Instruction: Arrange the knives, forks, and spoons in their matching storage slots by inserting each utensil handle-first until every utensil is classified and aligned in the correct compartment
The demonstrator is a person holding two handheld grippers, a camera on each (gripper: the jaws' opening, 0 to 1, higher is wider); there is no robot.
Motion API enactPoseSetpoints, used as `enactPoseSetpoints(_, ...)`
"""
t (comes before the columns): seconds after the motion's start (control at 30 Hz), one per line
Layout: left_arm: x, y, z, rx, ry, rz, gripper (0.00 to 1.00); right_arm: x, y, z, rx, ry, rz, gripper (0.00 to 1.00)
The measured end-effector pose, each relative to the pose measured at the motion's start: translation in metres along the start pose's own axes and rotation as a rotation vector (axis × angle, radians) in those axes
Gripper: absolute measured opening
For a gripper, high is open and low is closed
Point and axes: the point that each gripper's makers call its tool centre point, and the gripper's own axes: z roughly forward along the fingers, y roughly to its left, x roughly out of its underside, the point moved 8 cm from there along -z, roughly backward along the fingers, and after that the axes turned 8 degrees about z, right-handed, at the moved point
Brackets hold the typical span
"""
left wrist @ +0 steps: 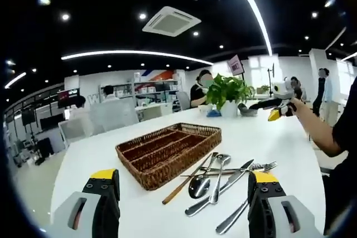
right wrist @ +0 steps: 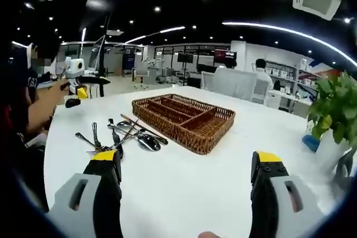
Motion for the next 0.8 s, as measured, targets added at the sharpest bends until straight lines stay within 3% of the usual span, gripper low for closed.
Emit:
enactPoseSetpoints(0.1,0.0,0.006,0.004,-0.009,-0.001,0.002,1.0,-0.006,-0.002,-0.006,0.0,0.047,-0.06,0.99)
enactPoseSetpoints(0.23,0.006,0.01,0.008,-0.014,-0.006,-0.019,1.0,-0.018,-0.003,-0.013,0.001,0.022,-0.06,0.99)
enactPoseSetpoints(0.4,0.008,0.003,0.01,-0.004,0.007,-0.018,1.0,-0.019,-0.006,-0.01,-0.002,-0.009,-0.036,0.99)
enactPoseSetpoints(0.47,0.007,0.0,0.01,0.0,-0.001,-0.019,1.0,-0.022,-0.006,-0.002,-0.027,-0.034,-0.013,0.99)
enactPoseSetpoints(0.53,0.007,0.0,0.011,0.002,-0.01,-0.027,1.0,-0.029,-0.004,0.011,-0.059,-0.108,0.019,0.99)
enactPoseSetpoints(0.67,0.008,0.004,0.018,-0.003,-0.013,-0.031,1.0,-0.029,-0.007,0.035,-0.067,-0.088,0.018,0.99)
enactPoseSetpoints(0.8,0.009,0.005,0.024,0.013,0.022,0.014,1.0,-0.032,-0.006,0.05,-0.068,-0.067,0.019,0.99)
